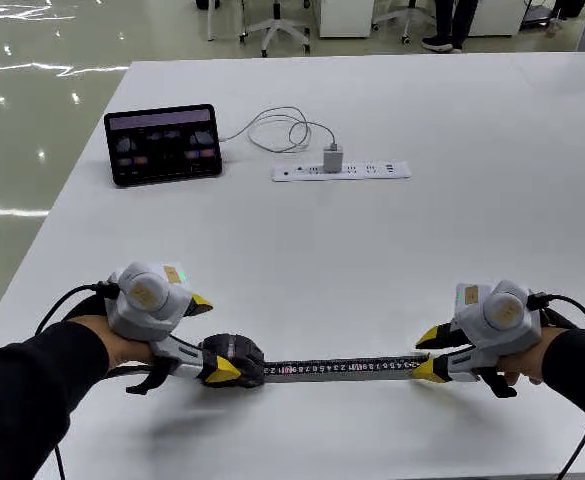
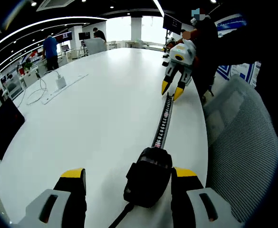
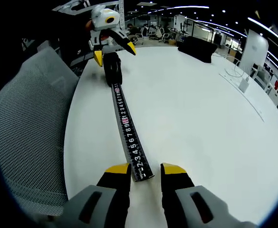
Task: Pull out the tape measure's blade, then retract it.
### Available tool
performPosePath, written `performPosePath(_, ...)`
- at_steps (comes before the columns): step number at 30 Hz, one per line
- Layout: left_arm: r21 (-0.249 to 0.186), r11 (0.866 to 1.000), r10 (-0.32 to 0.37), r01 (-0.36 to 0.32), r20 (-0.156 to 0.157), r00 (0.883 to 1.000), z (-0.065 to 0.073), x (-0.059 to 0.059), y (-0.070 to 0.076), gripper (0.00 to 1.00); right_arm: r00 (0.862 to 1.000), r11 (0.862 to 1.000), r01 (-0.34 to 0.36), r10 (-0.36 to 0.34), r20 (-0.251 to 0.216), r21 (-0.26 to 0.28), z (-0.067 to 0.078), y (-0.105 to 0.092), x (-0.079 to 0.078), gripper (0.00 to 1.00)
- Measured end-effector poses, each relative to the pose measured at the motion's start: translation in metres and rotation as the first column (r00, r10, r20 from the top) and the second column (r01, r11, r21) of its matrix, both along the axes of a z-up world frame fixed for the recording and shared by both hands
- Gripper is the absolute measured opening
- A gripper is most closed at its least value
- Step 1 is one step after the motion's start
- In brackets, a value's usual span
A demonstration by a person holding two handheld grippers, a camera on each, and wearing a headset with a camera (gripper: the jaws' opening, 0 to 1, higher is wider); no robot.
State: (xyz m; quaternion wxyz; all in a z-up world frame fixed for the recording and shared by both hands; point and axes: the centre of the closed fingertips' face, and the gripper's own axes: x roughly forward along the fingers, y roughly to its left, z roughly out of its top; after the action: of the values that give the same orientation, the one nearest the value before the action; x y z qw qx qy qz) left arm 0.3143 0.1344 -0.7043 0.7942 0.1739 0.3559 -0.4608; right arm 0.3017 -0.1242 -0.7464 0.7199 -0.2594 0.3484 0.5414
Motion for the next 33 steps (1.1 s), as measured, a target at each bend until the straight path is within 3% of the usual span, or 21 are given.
performPosePath(5, -0.012, 1.000, 0.028, -0.028, 0.016, 0.999, 0.004, 0.004, 0.007, 0.78, 1.000, 1.000, 0.015, -0.015, 0.008, 0.008, 0.005, -0.001, 0.001, 0.23)
performPosePath(12, -0.056, 0.993, 0.105, -0.104, 0.015, 0.994, 0.011, 0.009, 0.006, 1.00, 0.999, 0.999, 0.033, -0.033, 0.011, 0.006, 0.006, -0.004, 0.001, 0.25)
performPosePath(13, -0.049, 0.992, 0.116, -0.115, 0.020, 0.993, 0.012, 0.011, 0.008, 1.00, 0.999, 0.999, 0.036, -0.036, 0.011, 0.006, 0.006, -0.004, 0.001, 0.26)
performPosePath(14, -0.045, 0.989, 0.143, -0.141, 0.049, 0.988, 0.014, 0.017, 0.010, 1.00, 0.999, 0.999, 0.041, -0.041, 0.010, 0.006, 0.006, -0.004, 0.001, 0.27)
performPosePath(17, -0.068, 0.979, 0.193, -0.191, 0.024, 0.981, 0.016, 0.019, 0.012, 1.00, 0.998, 0.998, 0.055, -0.055, 0.004, 0.004, 0.005, -0.004, 0.000, 0.30)
performPosePath(20, -0.077, 0.970, 0.235, -0.232, 0.034, 0.971, 0.018, 0.023, 0.016, 1.00, 0.996, 0.996, 0.093, -0.093, 0.012, 0.008, 0.005, -0.003, 0.003, 0.37)
performPosePath(23, -0.099, 0.961, 0.262, -0.259, 0.014, 0.965, 0.021, 0.021, 0.018, 1.00, 0.991, 0.991, 0.134, -0.135, 0.016, 0.023, 0.007, -0.001, 0.005, 0.43)
performPosePath(28, -0.097, 0.944, 0.320, -0.317, 0.019, 0.947, 0.020, 0.022, 0.027, 1.00, 0.975, 0.976, 0.216, -0.217, 0.040, 0.039, 0.011, -0.003, 0.011, 0.52)
performPosePath(29, -0.100, 0.939, 0.332, -0.328, 0.020, 0.943, 0.021, 0.022, 0.029, 1.00, 0.969, 0.970, 0.241, -0.243, 0.039, 0.040, 0.012, -0.005, 0.012, 0.54)
performPosePath(31, -0.117, 0.927, 0.362, -0.357, 0.025, 0.932, 0.023, 0.021, 0.032, 1.00, 0.947, 0.944, 0.321, -0.322, -0.006, 0.078, 0.016, -0.006, 0.013, 0.57)
performPosePath(33, -0.118, 0.925, 0.367, -0.362, 0.028, 0.930, 0.024, 0.018, 0.034, 1.00, 0.935, 0.931, 0.352, -0.354, 0.005, 0.090, 0.019, -0.010, 0.015, 0.61)
